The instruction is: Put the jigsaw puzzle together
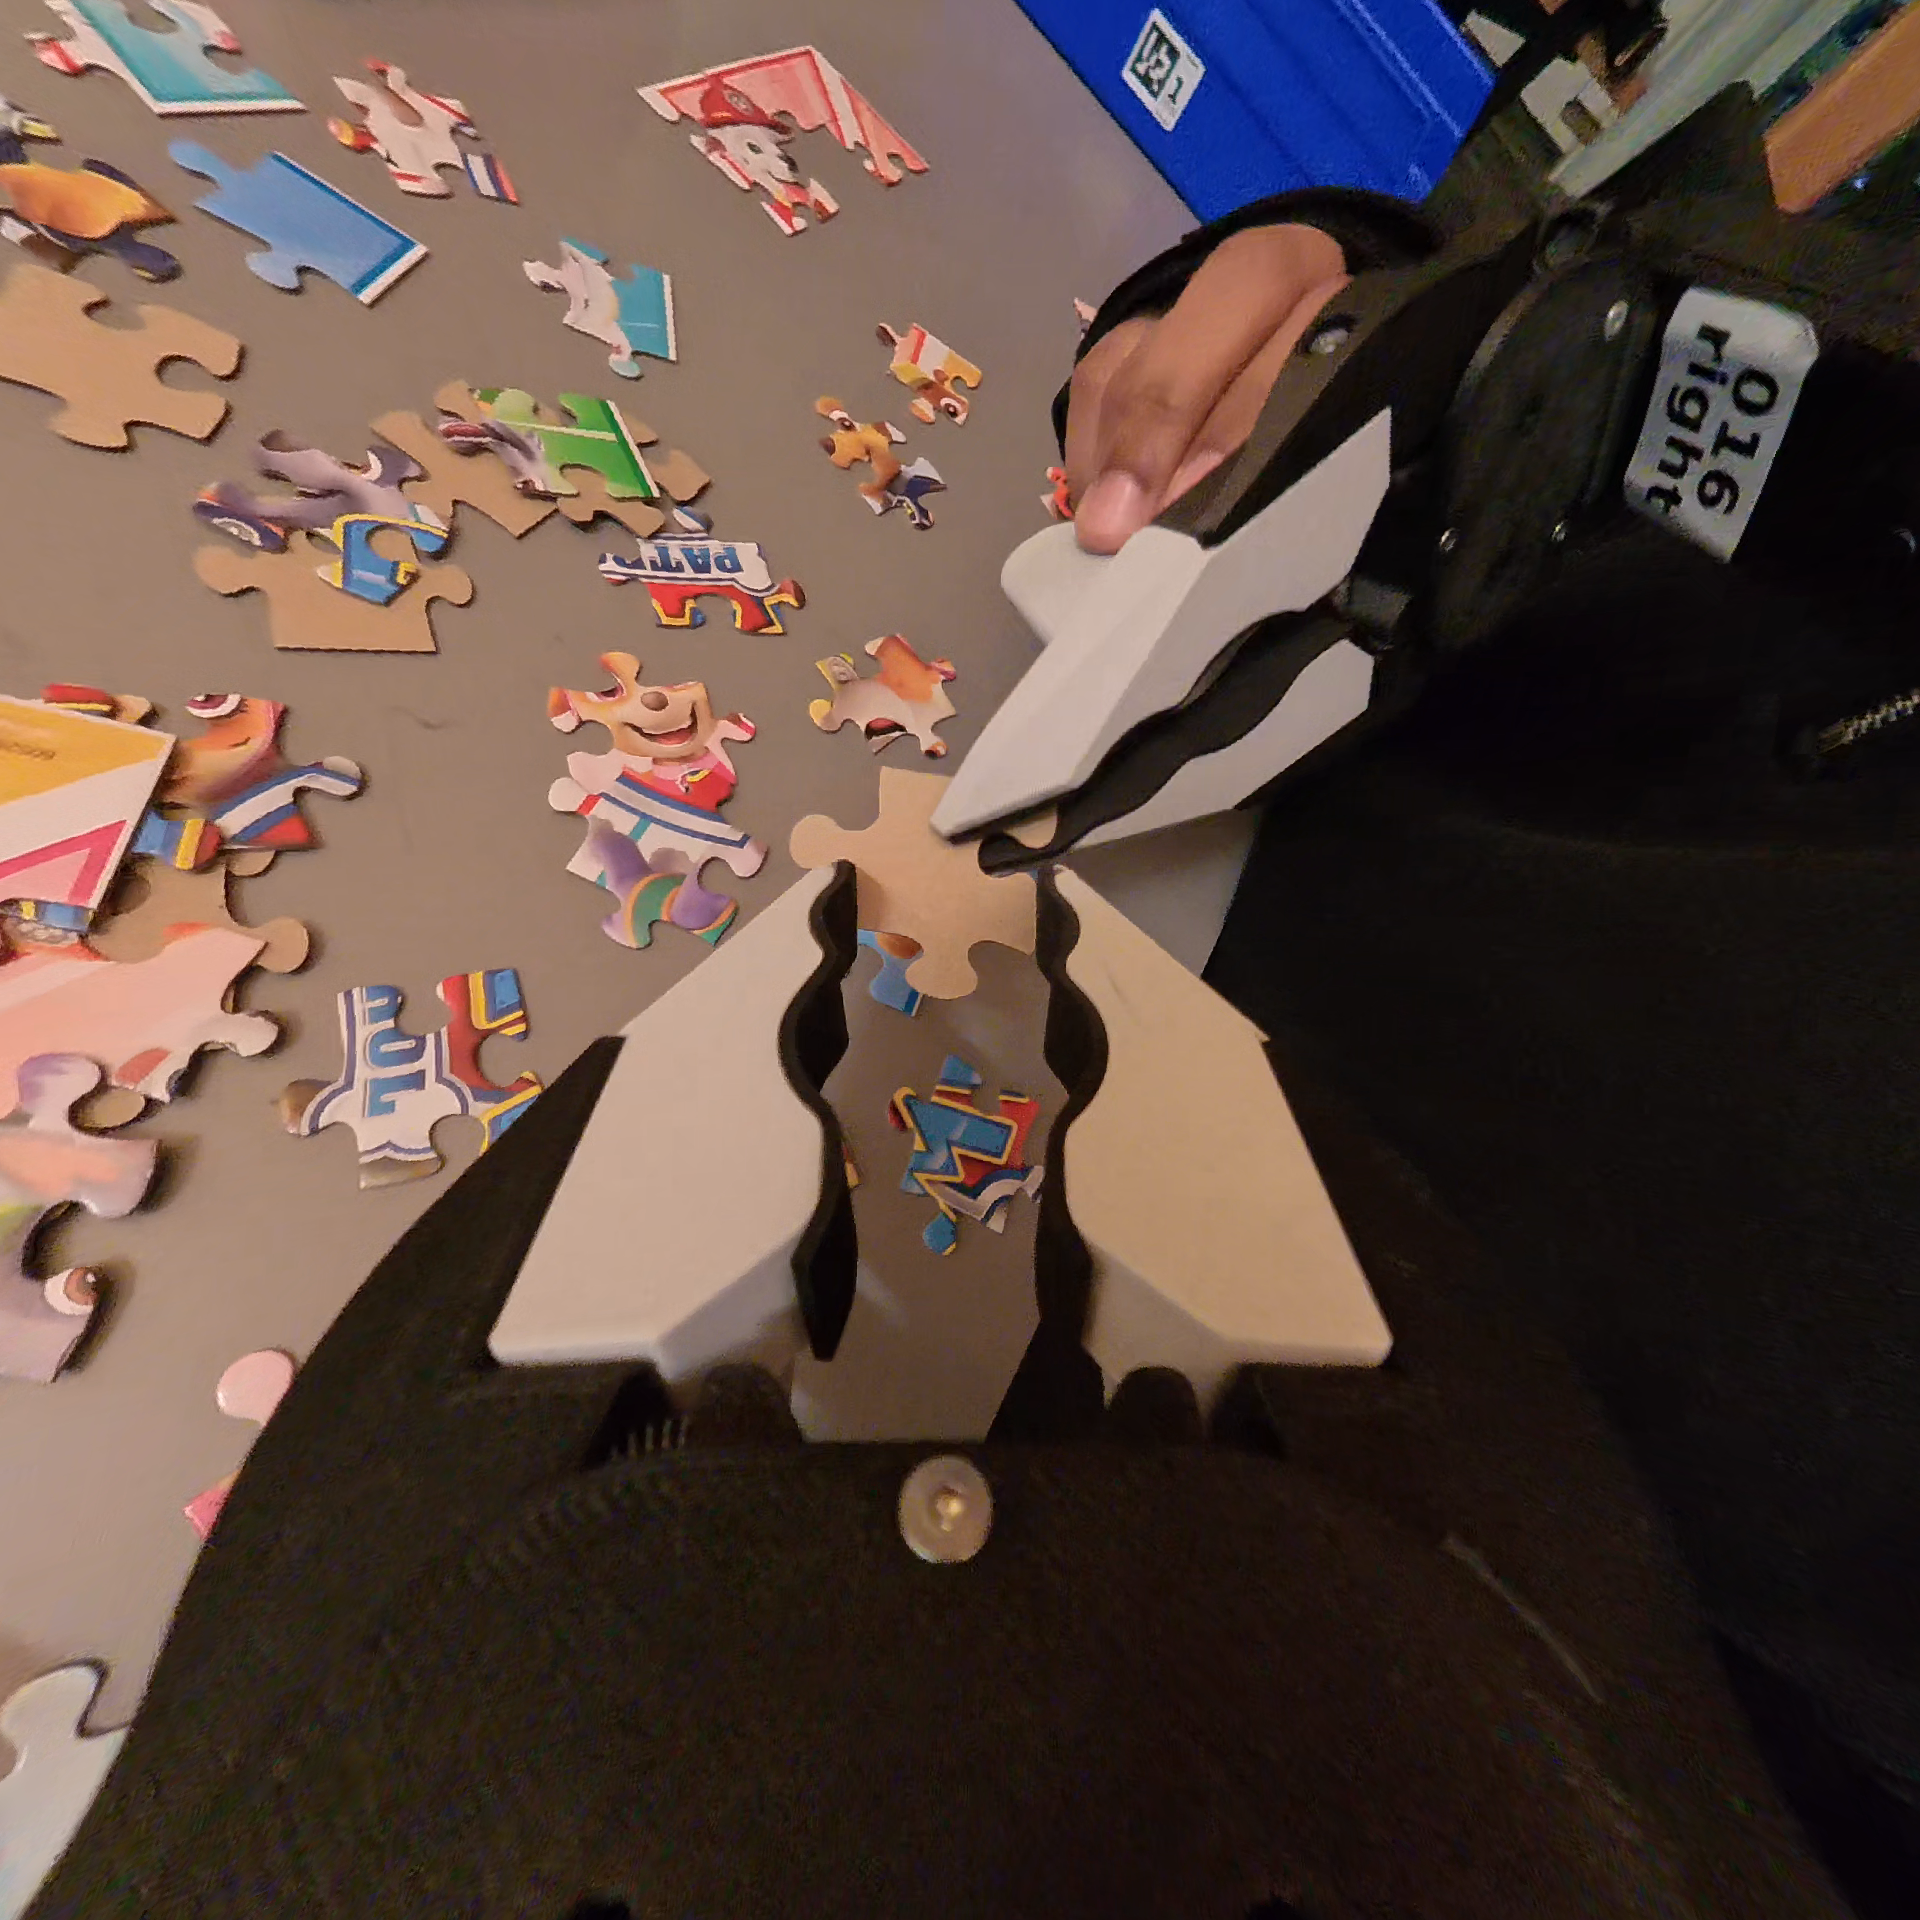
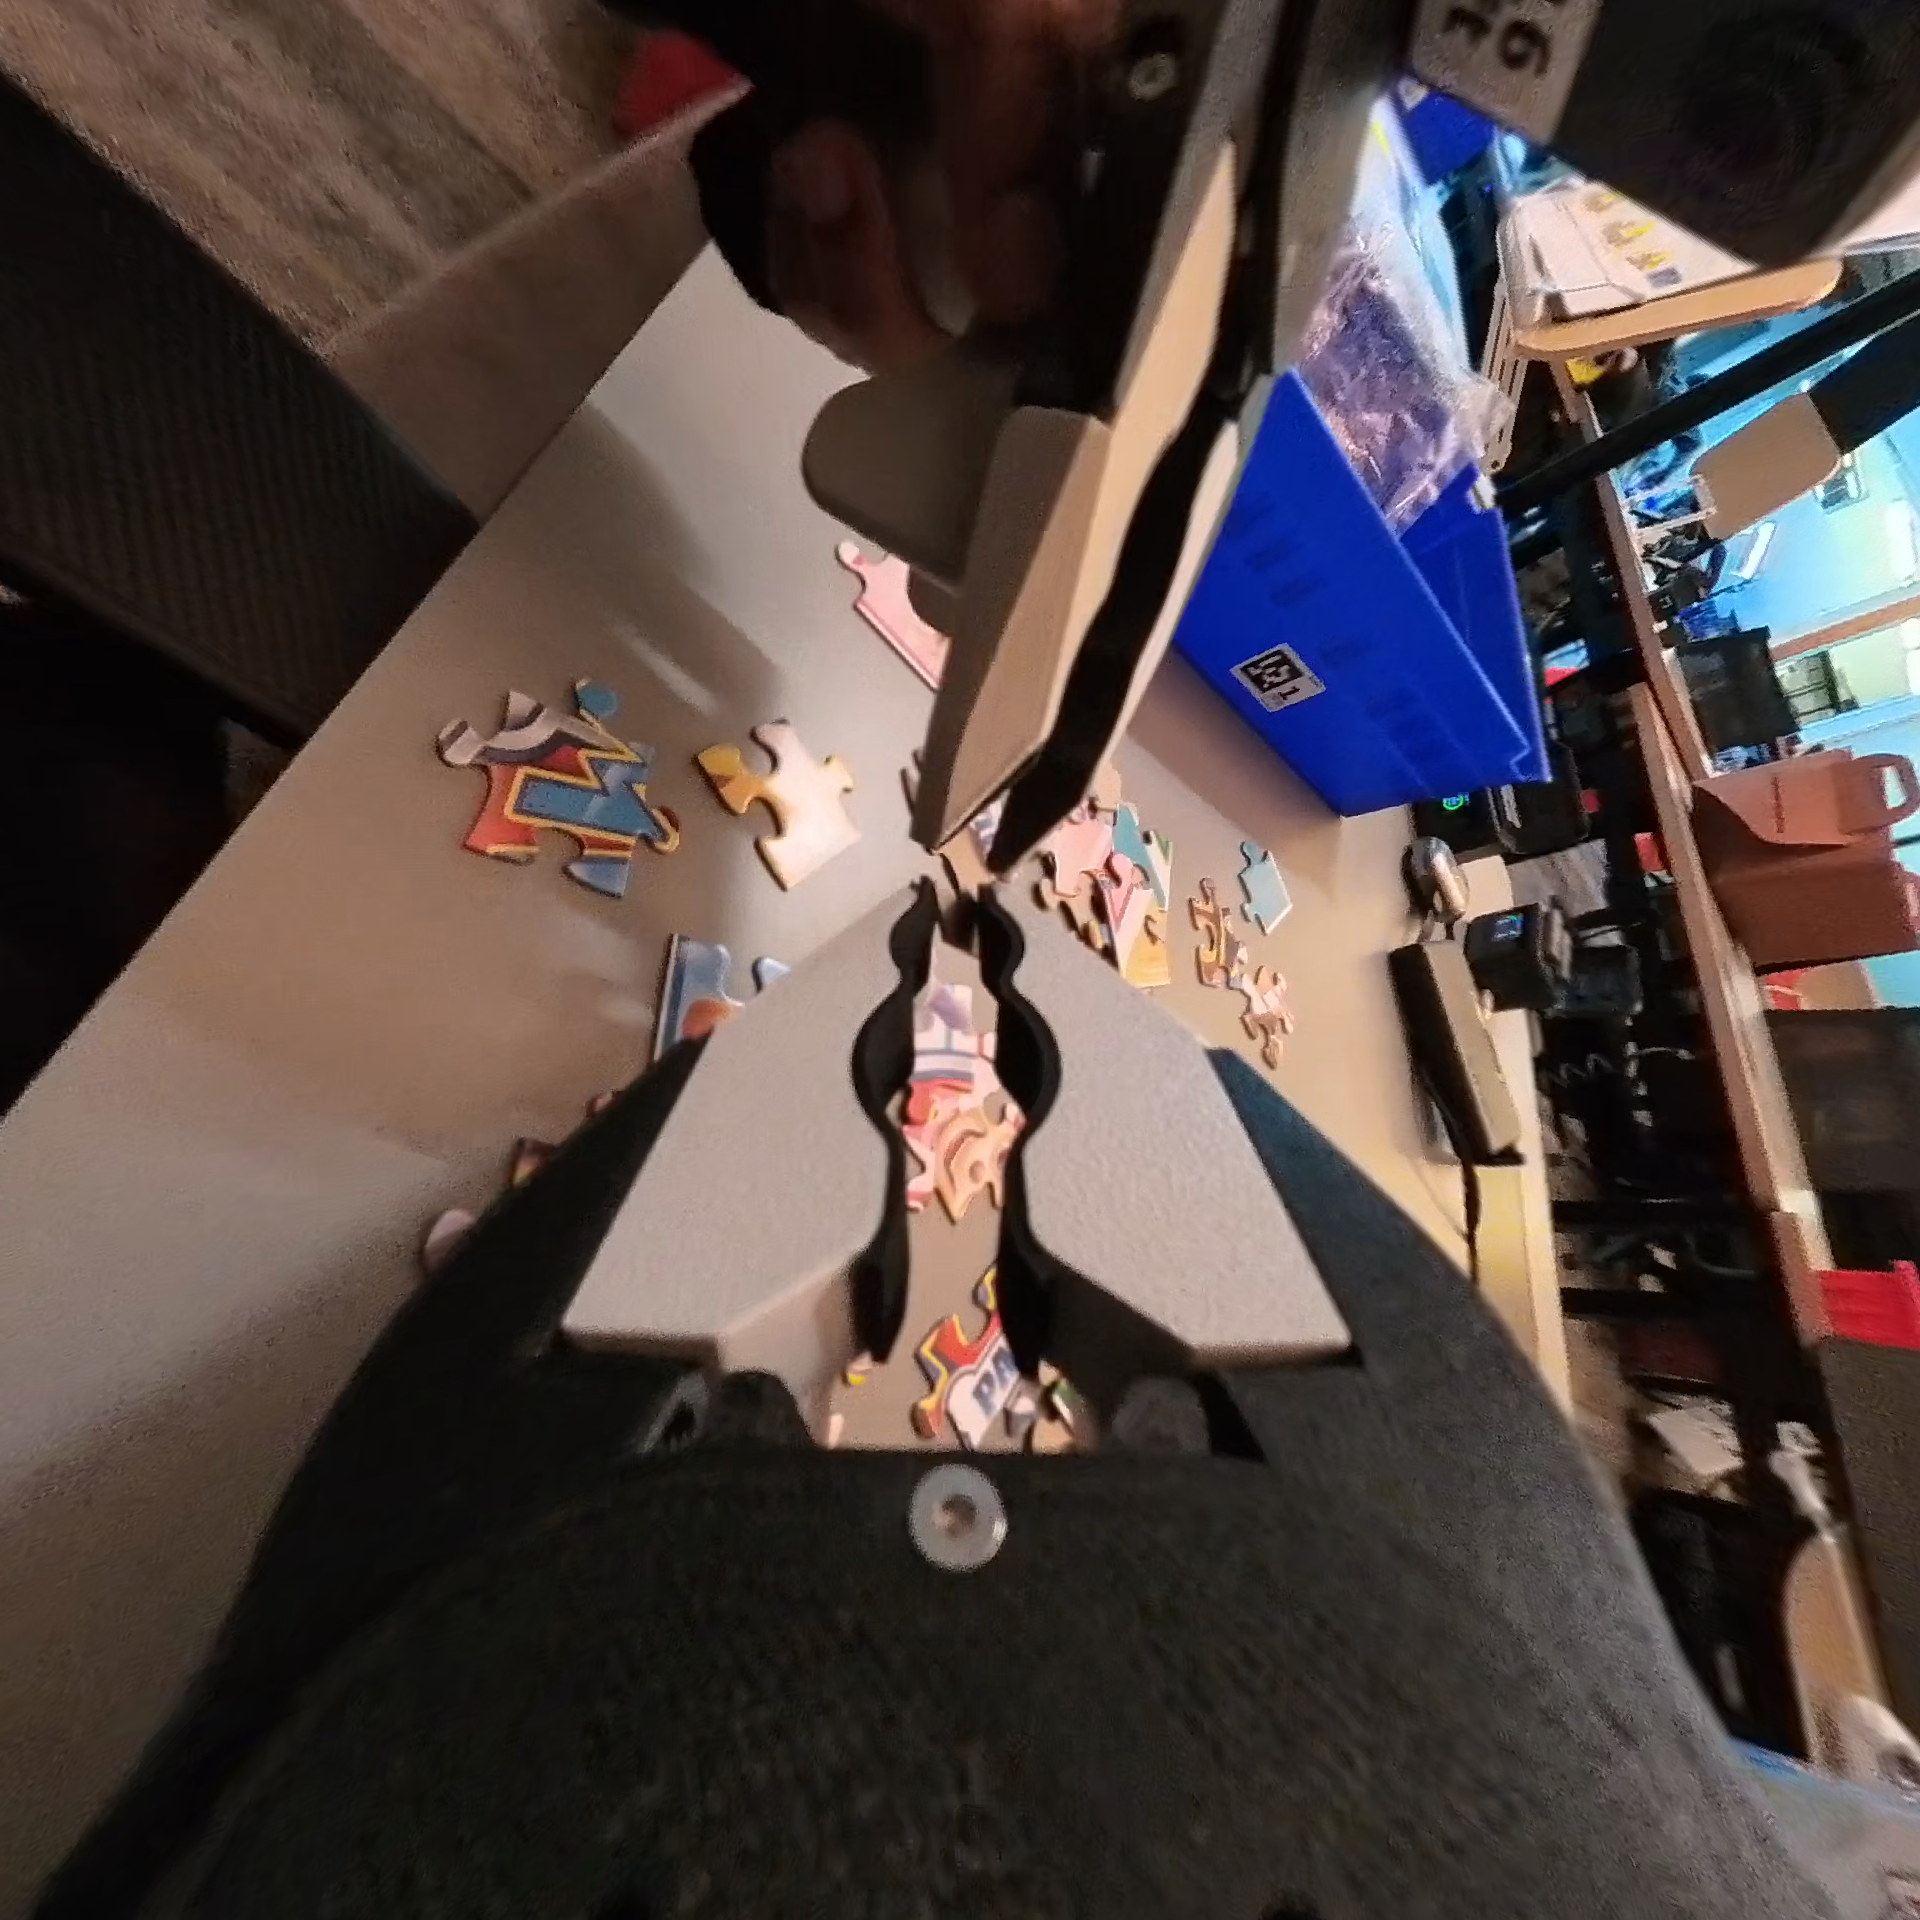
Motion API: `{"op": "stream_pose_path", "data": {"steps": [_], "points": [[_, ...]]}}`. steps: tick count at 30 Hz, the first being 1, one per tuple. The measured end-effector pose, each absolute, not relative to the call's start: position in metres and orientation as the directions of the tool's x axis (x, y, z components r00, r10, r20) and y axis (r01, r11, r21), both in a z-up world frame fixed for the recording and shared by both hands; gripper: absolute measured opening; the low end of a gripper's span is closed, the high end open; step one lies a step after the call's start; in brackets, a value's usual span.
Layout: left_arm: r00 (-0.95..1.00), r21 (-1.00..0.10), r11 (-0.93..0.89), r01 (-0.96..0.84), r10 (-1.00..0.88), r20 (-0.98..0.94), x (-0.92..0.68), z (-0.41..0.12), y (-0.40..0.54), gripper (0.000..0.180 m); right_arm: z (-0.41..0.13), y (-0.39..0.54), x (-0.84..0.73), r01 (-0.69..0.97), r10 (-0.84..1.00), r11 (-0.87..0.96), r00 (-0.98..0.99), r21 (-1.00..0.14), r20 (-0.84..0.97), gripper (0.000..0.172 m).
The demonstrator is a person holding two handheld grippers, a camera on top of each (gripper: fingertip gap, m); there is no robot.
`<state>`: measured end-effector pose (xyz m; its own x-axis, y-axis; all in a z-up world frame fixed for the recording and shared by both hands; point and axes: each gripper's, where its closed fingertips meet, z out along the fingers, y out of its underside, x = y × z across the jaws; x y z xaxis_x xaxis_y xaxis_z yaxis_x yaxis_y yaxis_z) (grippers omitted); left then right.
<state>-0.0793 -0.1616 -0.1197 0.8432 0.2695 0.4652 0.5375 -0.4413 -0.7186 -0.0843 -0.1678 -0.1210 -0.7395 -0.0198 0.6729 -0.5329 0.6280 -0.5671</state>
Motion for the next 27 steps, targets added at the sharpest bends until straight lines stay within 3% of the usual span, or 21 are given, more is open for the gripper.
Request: {"op": "stream_pose_path", "data": {"steps": [2, 4, 7, 10, 13, 15, 18, 25, 27], "points": [[0.844, -0.721, -0.438, 0.537, 0.278, 0.459, -0.082, -0.12, -0.161, 0.029, -0.125, -0.167, -0.086, -0.541, -0.028, 0.644, -0.723, -0.54, 0.691, 0.0], [0.84, -0.734, -0.411, 0.54, 0.312, 0.444, -0.09, -0.117, -0.165, 0.04, -0.126, -0.166, -0.09, -0.516, -0.005, 0.652, -0.736, -0.556, 0.677, 0.0], [0.826, -0.778, -0.322, 0.539, 0.38, 0.416, -0.108, -0.107, -0.176, 0.045, -0.119, -0.161, -0.104, -0.41, 0.114, 0.63, -0.791, -0.659, 0.601, 0.0], [0.798, -0.815, -0.223, 0.534, 0.451, 0.399, -0.126, -0.099, -0.19, 0.045, -0.11, -0.149, -0.136, -0.142, 0.328, 0.538, -0.873, -0.831, 0.361, 0.0], [0.791, -0.837, -0.197, 0.51, 0.489, 0.367, -0.131, -0.1, -0.195, 0.045, -0.107, -0.135, -0.179, 0.231, 0.488, 0.341, -0.872, -0.911, -0.039, 0.0], [0.793, -0.841, -0.212, 0.498, 0.504, 0.343, -0.131, -0.106, -0.195, 0.045, -0.119, -0.13, -0.209, 0.497, 0.544, 0.229, -0.778, -0.837, -0.313, 0.0], [0.789, -0.827, -0.27, 0.492, 0.541, 0.293, -0.132, -0.12, -0.199, 0.045, -0.142, -0.136, -0.243, 0.667, 0.542, 0.211, -0.689, -0.715, -0.482, 0.0], [0.77, -0.792, -0.368, 0.488, 0.608, 0.192, -0.142, -0.145, -0.216, 0.045, -0.162, -0.168, -0.271, 0.824, 0.456, 0.259, -0.564, -0.503, -0.689, 0.0], [0.755, -0.781, -0.378, 0.497, 0.631, 0.176, -0.147, -0.151, -0.222, 0.045, -0.172, -0.166, -0.279, 0.832, 0.482, 0.266, -0.552, -0.487, -0.68, 0.001]]}}
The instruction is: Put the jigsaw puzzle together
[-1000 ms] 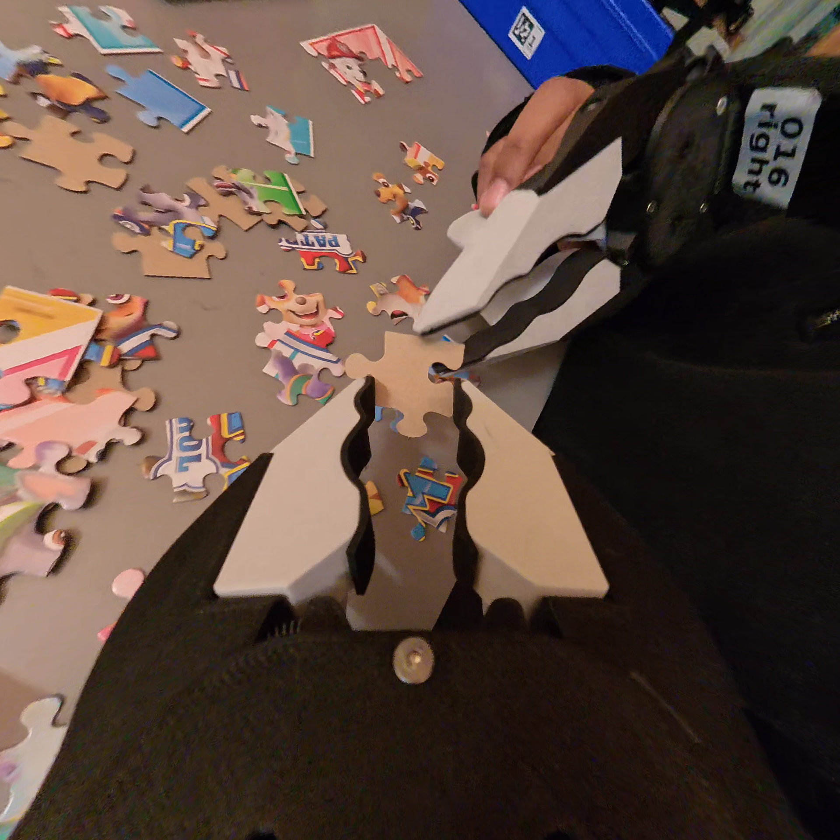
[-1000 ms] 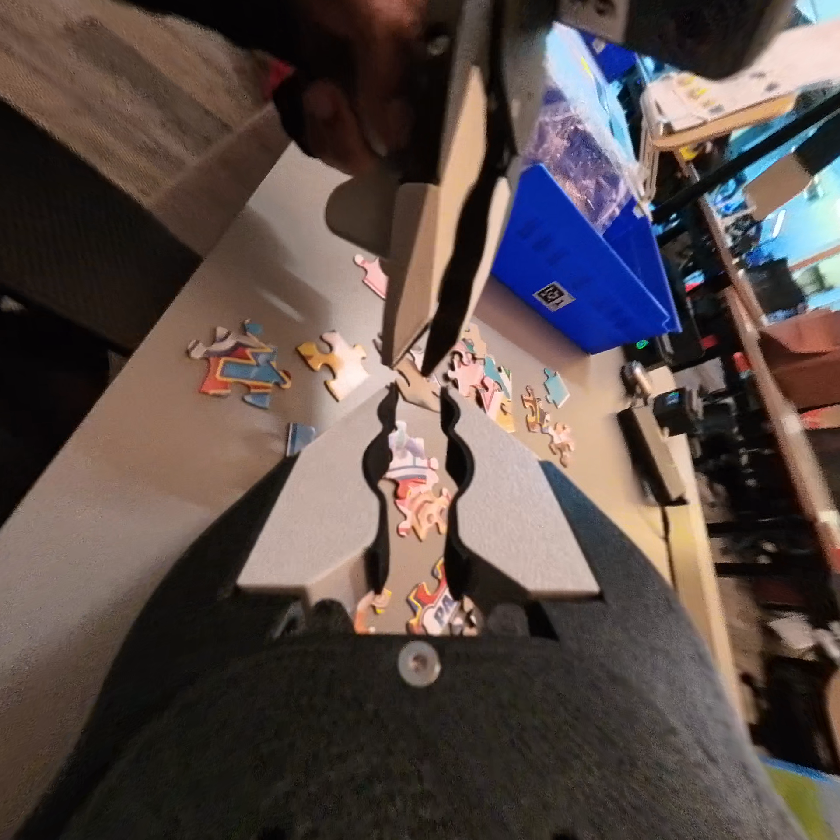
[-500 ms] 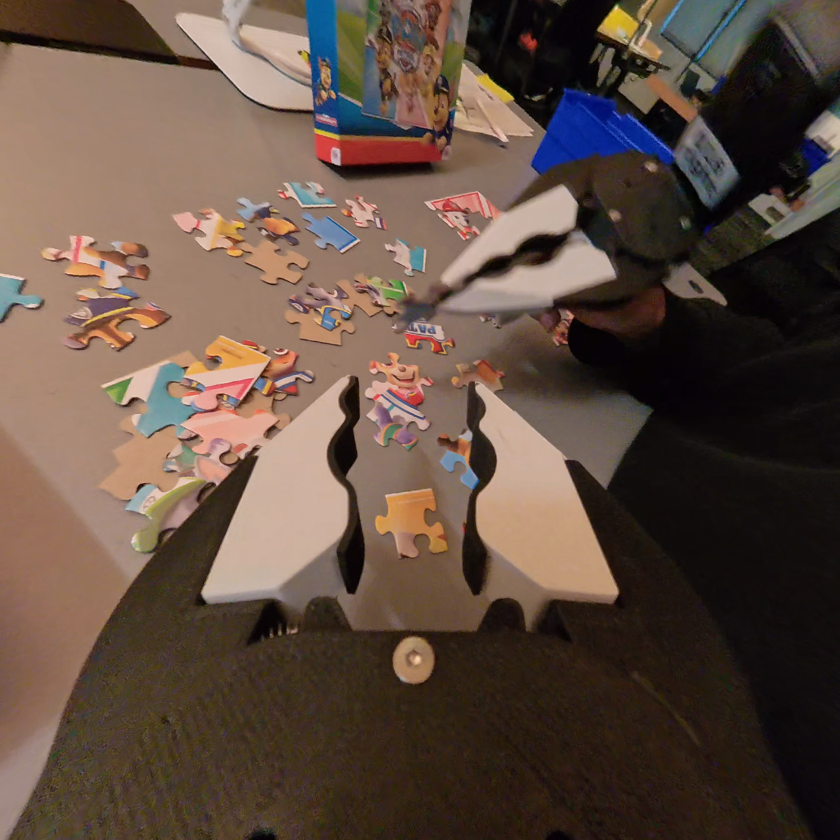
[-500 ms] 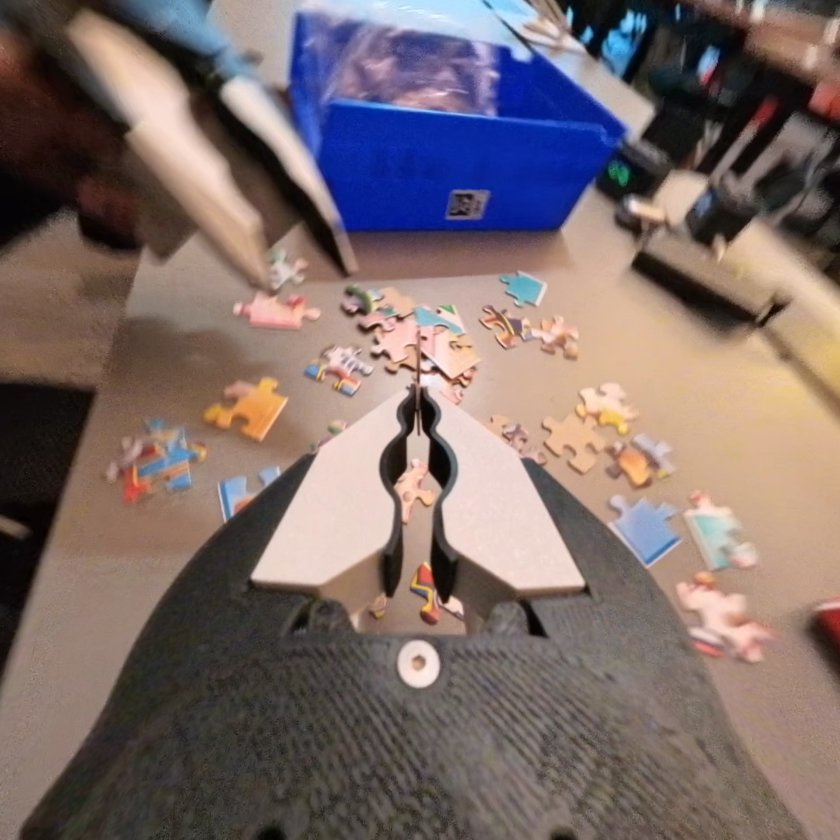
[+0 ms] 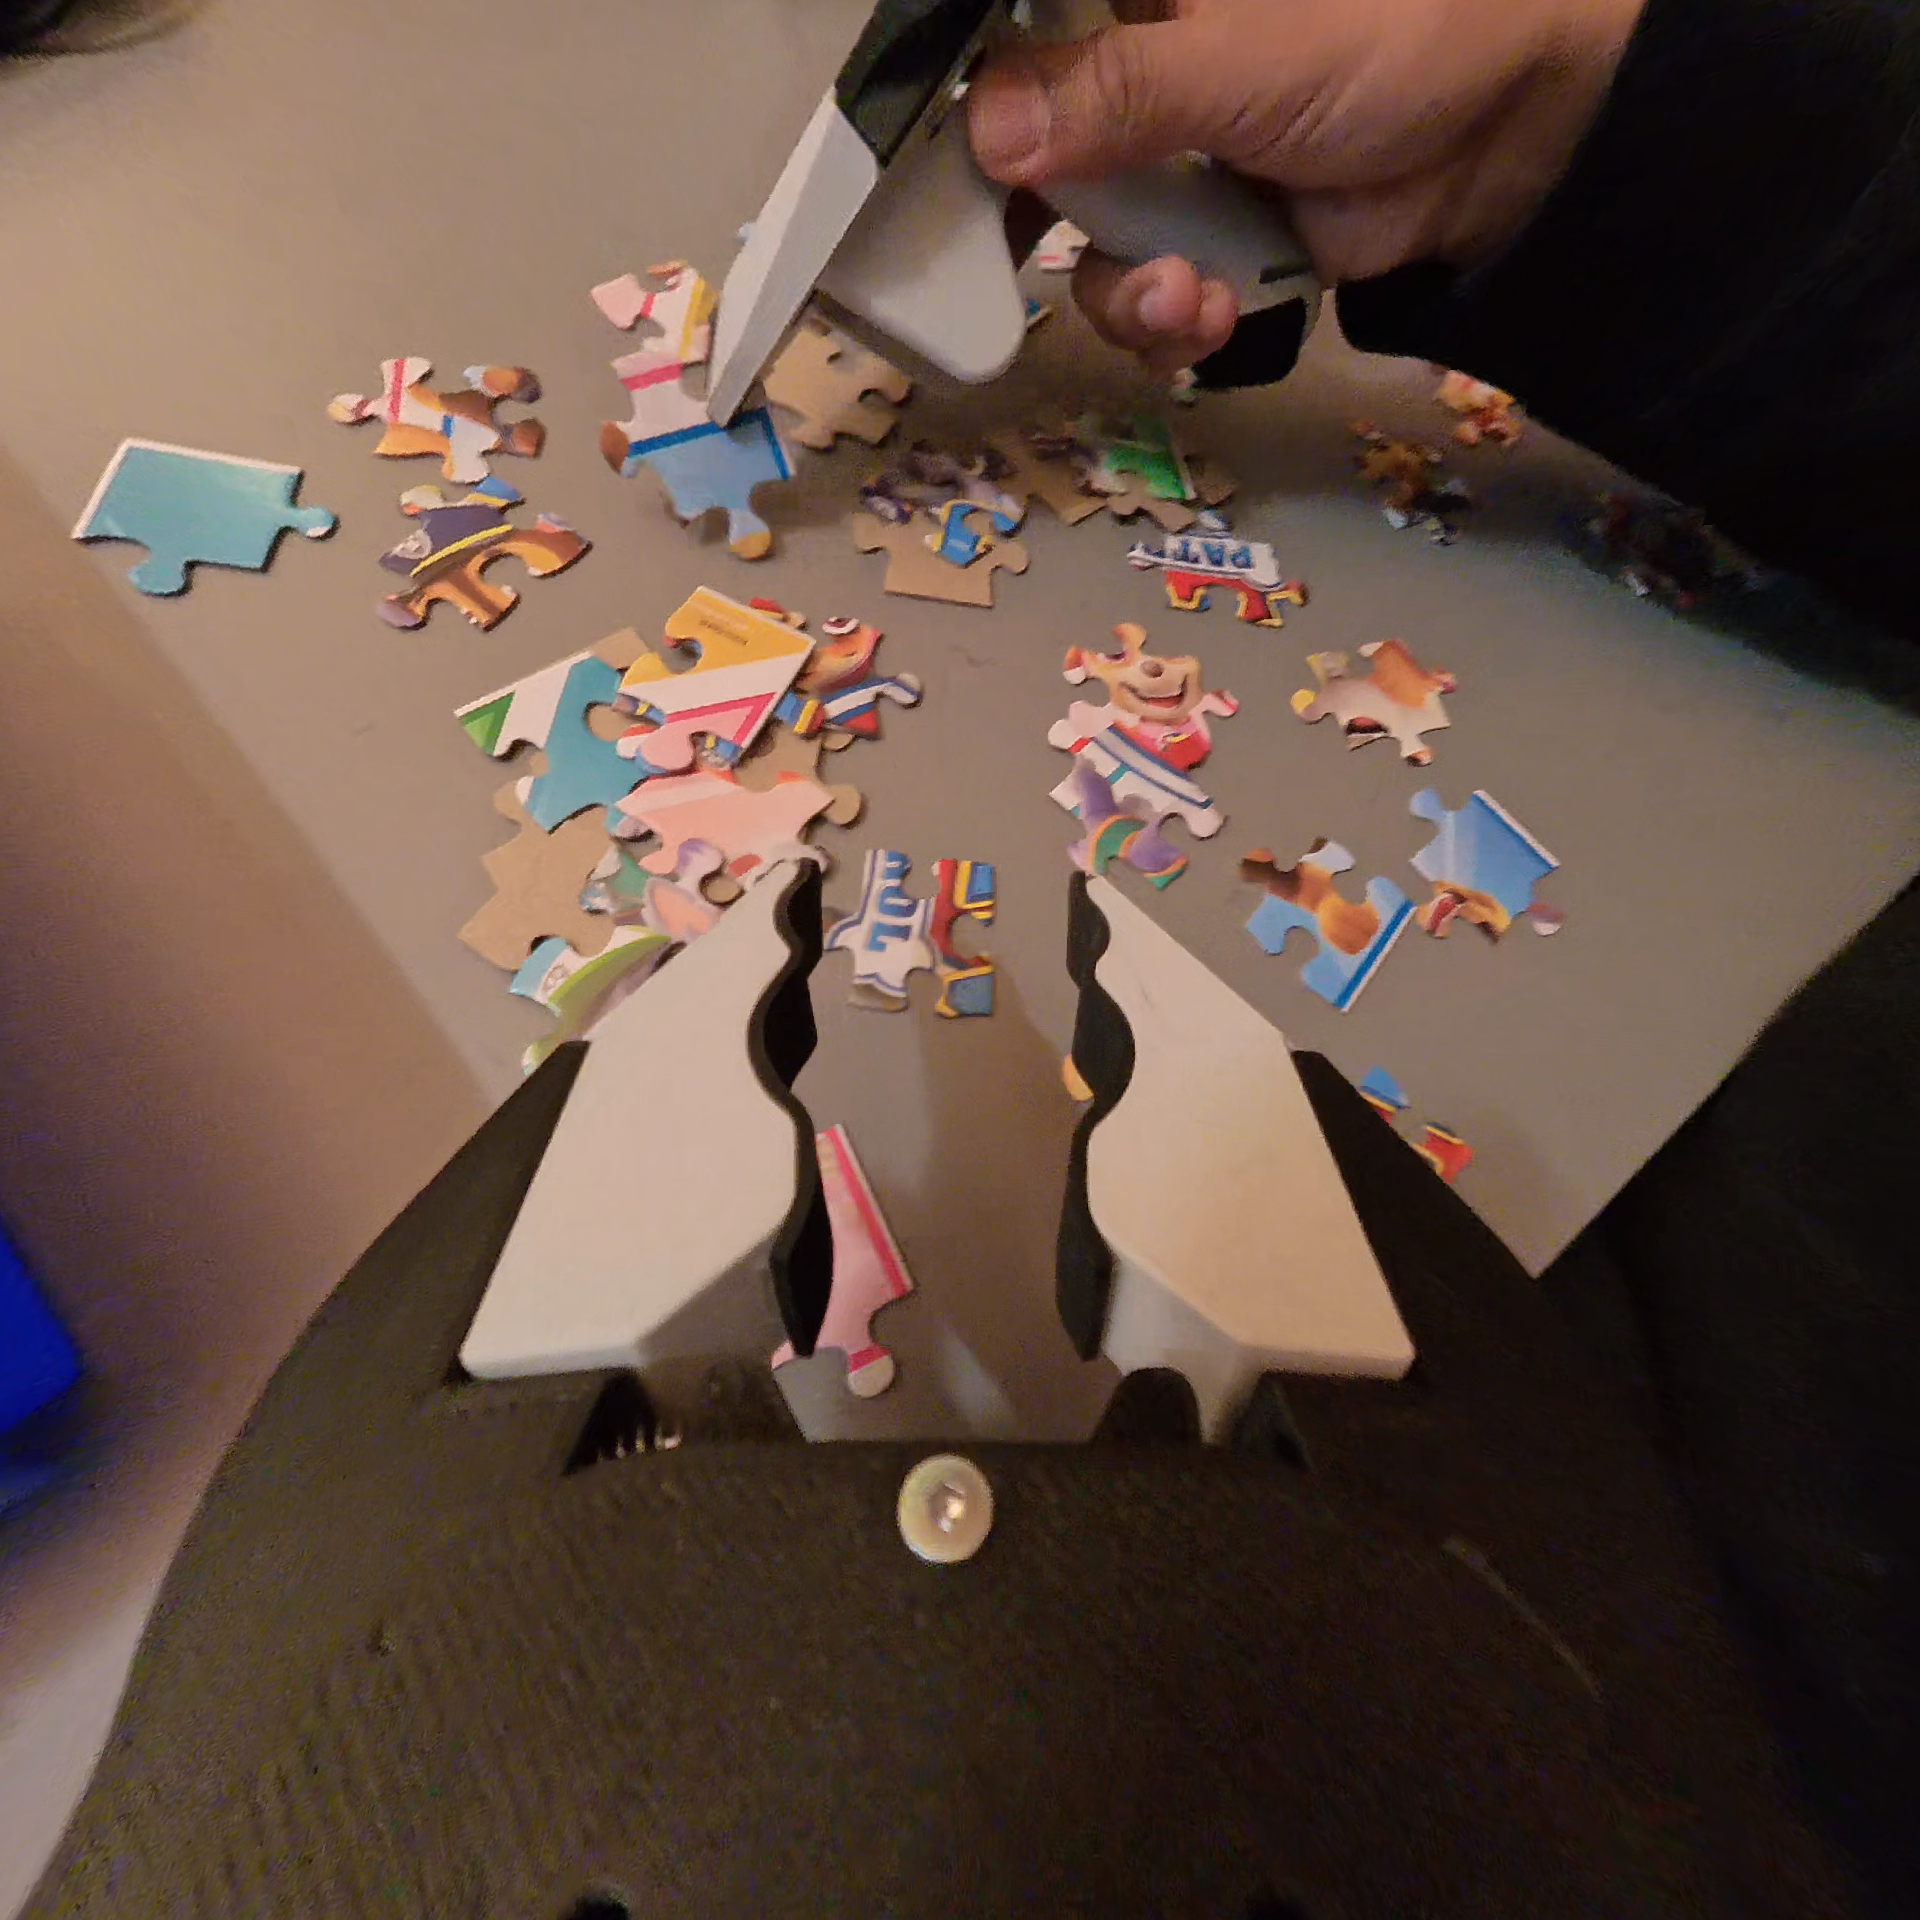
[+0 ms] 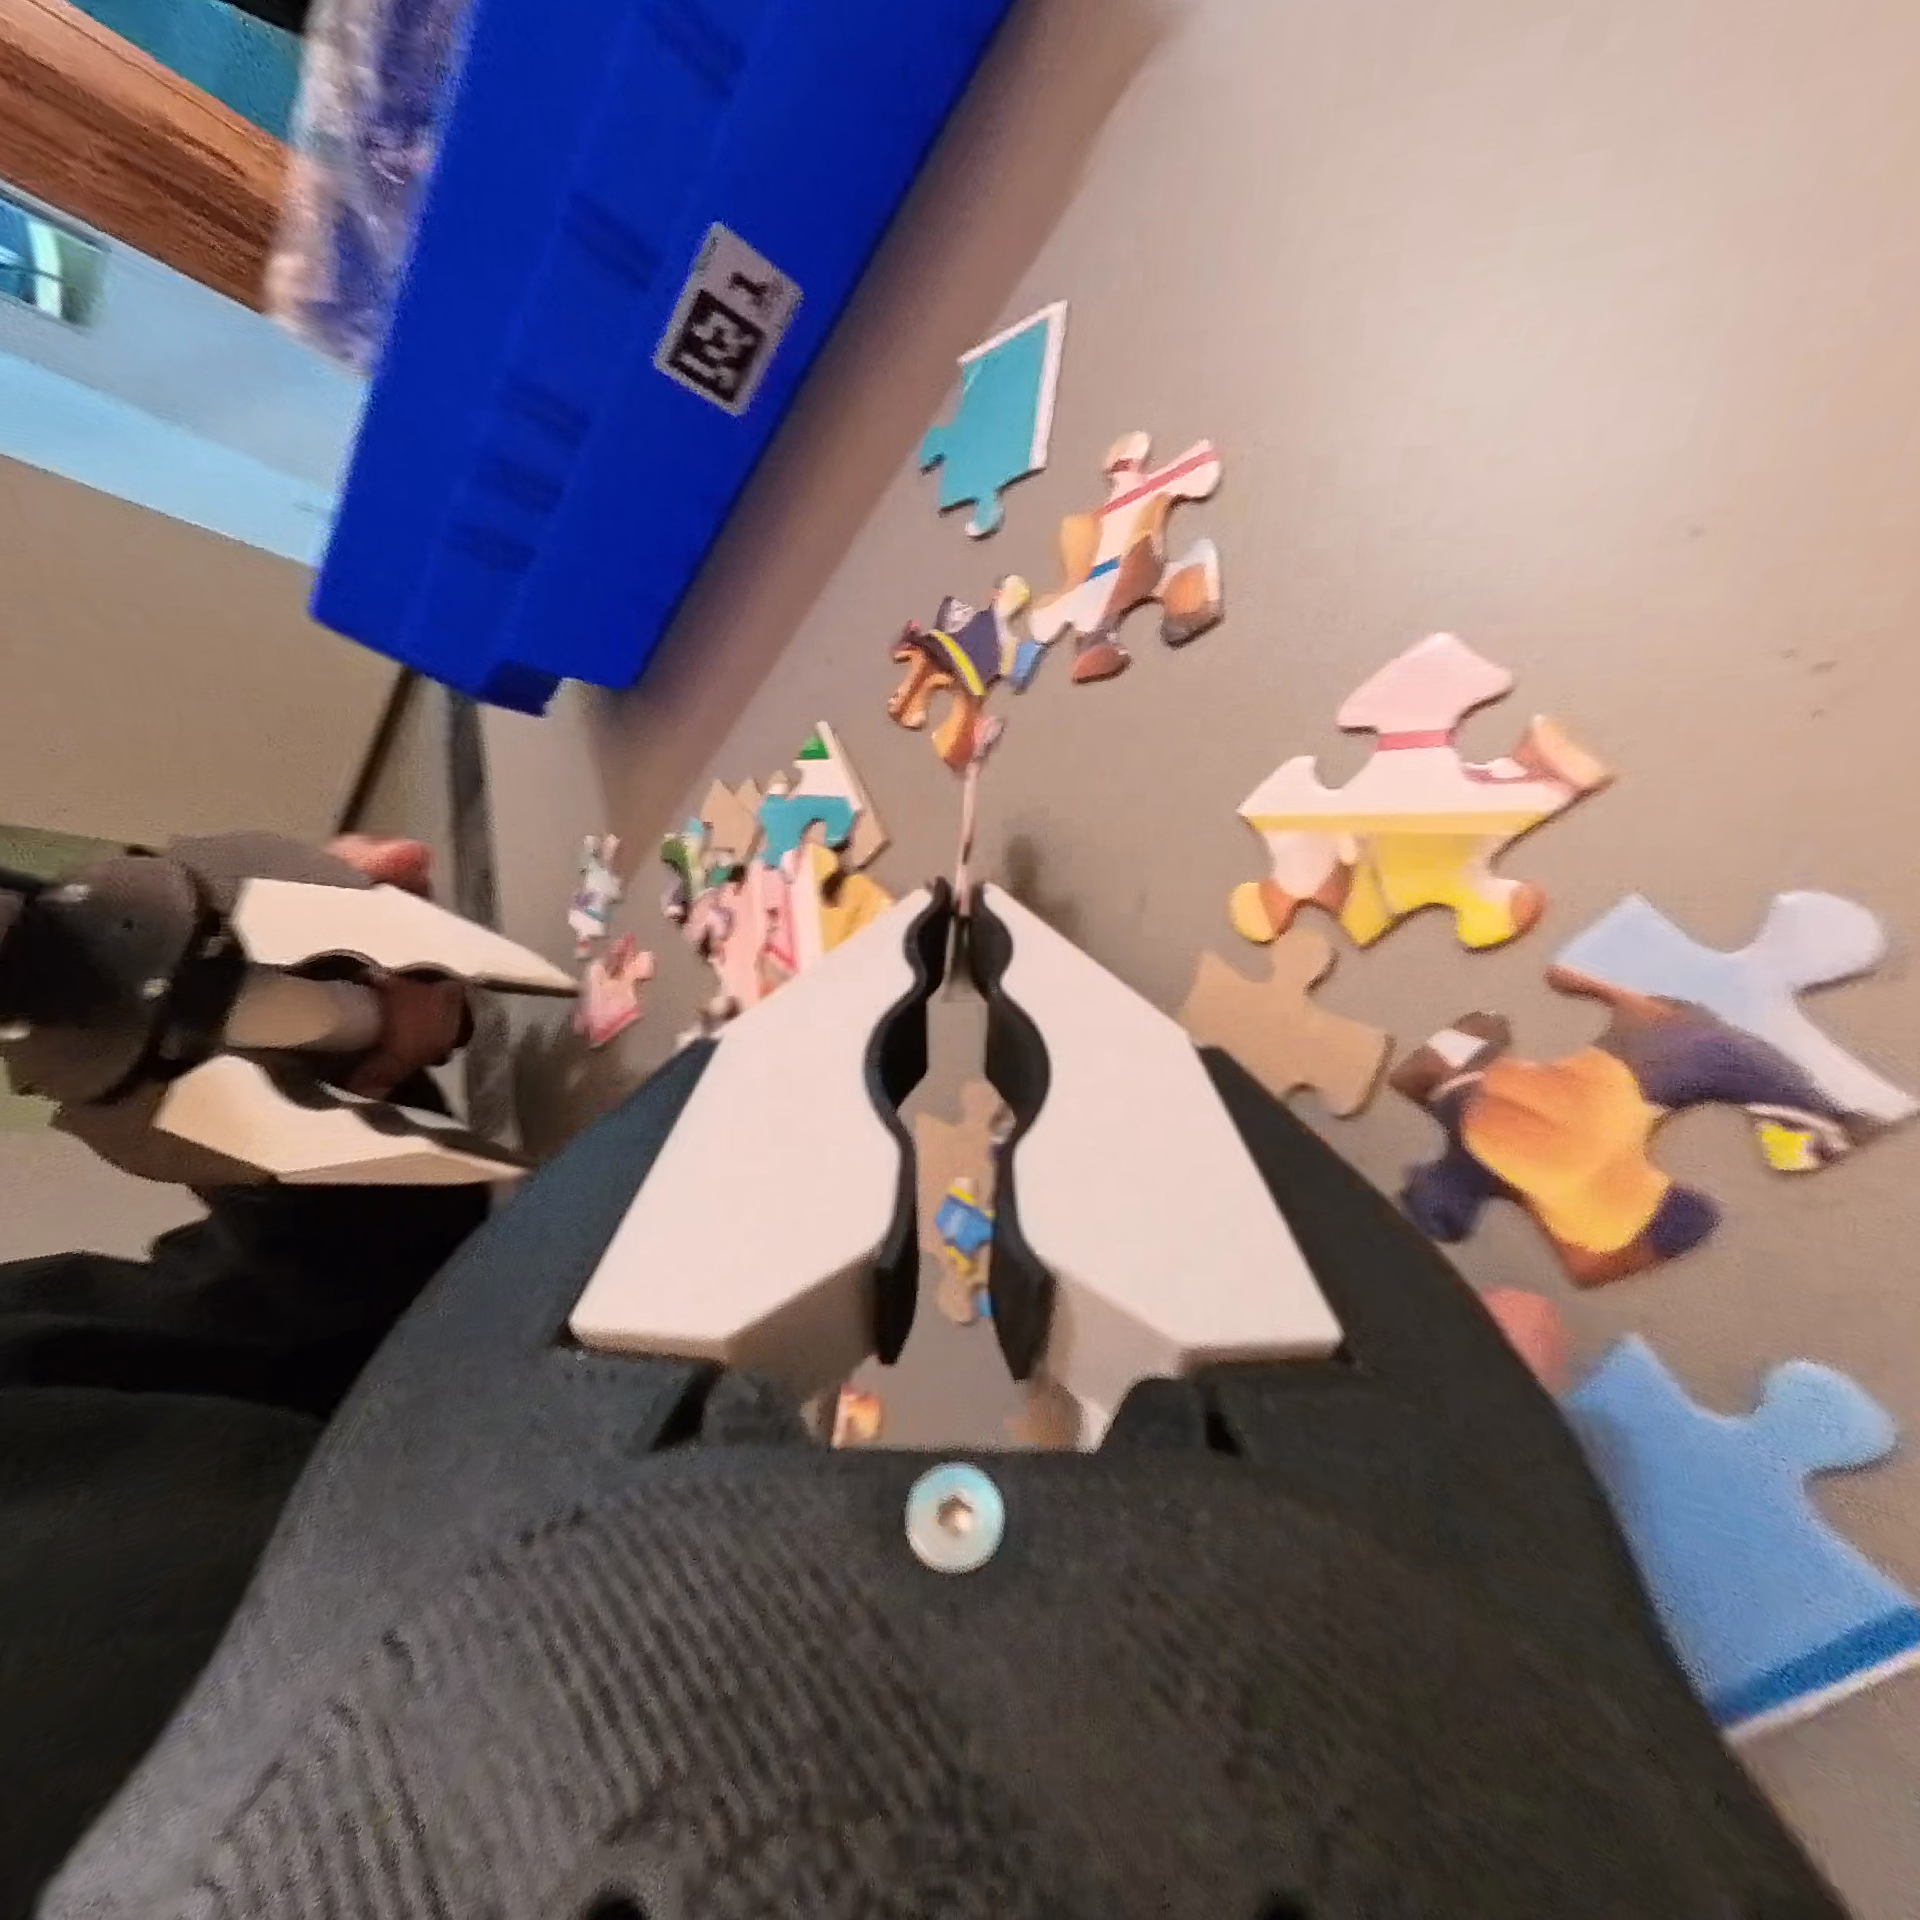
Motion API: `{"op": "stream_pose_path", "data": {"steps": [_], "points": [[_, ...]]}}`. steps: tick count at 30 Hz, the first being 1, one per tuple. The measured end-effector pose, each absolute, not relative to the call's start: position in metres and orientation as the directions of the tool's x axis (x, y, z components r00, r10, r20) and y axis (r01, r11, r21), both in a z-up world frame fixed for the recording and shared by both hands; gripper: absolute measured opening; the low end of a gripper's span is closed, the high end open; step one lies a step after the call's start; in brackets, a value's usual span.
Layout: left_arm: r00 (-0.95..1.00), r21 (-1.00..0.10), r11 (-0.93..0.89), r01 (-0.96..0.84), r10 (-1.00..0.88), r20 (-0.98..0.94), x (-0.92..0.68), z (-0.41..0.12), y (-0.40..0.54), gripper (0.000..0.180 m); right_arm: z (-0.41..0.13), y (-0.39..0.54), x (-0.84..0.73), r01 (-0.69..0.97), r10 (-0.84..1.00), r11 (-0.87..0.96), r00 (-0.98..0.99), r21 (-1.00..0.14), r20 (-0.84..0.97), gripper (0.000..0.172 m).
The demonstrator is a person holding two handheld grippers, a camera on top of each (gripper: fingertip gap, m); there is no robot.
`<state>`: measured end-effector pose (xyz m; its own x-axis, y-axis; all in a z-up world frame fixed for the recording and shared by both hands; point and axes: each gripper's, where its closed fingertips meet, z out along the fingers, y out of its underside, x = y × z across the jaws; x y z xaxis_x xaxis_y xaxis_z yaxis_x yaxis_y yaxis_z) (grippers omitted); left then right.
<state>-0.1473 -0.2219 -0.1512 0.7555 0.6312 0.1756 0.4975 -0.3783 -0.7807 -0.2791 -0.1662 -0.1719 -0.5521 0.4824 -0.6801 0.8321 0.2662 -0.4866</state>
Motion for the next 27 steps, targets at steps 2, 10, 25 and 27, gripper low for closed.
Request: {"op": "stream_pose_path", "data": {"steps": [2, 10, 25, 27], "points": [[0.735, -0.774, -0.378, 0.508, 0.659, 0.16, -0.154, -0.155, -0.23, 0.045, -0.18, -0.16, -0.285, 0.817, 0.525, 0.286, -0.571, -0.501, -0.631, 0.014], [0.592, -0.686, -0.441, 0.579, 0.806, -0.018, -0.193, -0.177, -0.272, 0.053, -0.126, -0.144, -0.289, 0.741, 0.47, 0.129, -0.631, -0.658, -0.618, 0.049], [0.639, -0.588, -0.525, 0.615, 0.769, -0.018, -0.188, -0.184, -0.26, 0.009, -0.077, -0.108, -0.256, 0.653, 0.39, 0.033, -0.705, -0.756, -0.592, 0.047], [0.627, -0.599, -0.504, 0.622, 0.779, -0.004, -0.189, -0.181, -0.261, 0.011, -0.076, -0.107, -0.255, 0.655, 0.38, 0.024, -0.705, -0.755, -0.599, 0.047]]}}
